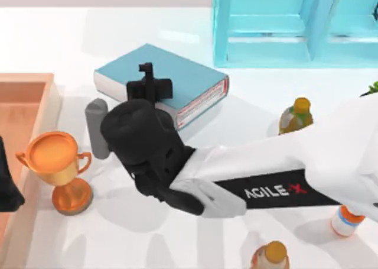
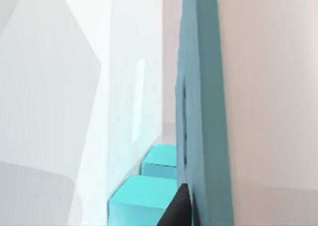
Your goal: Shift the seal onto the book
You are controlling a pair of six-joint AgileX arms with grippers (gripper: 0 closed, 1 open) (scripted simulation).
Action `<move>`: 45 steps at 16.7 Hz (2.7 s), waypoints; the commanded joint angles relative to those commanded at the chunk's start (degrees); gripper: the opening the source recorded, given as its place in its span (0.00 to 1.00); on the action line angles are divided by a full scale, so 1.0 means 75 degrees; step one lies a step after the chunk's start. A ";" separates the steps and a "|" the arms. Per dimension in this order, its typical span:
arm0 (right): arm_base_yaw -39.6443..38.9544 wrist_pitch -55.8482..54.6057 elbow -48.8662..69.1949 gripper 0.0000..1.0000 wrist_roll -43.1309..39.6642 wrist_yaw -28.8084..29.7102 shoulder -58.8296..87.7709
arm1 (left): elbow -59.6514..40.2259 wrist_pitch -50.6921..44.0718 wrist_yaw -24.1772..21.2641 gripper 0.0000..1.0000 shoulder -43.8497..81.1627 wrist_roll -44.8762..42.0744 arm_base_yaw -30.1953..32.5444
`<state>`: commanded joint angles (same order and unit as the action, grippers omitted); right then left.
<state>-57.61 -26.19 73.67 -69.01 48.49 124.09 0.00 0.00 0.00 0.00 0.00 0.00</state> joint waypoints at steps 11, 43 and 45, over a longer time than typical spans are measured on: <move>-0.0016 -0.0720 -0.0180 0.00 -0.0005 0.0020 0.0542 | 0.0000 0.0000 0.0000 1.00 0.0000 0.0000 0.0000; -0.0099 -0.0162 -0.0511 1.00 0.0630 -0.0097 0.0712 | 0.0000 0.0000 0.0000 1.00 0.0000 0.0000 0.0000; -0.0539 0.0169 -0.0736 1.00 0.0958 0.0106 0.0662 | 0.0000 0.0000 0.0000 1.00 0.0000 0.0000 0.0000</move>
<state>-61.66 -24.92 68.15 -61.83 49.28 129.06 0.00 0.00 0.00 0.00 0.00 0.00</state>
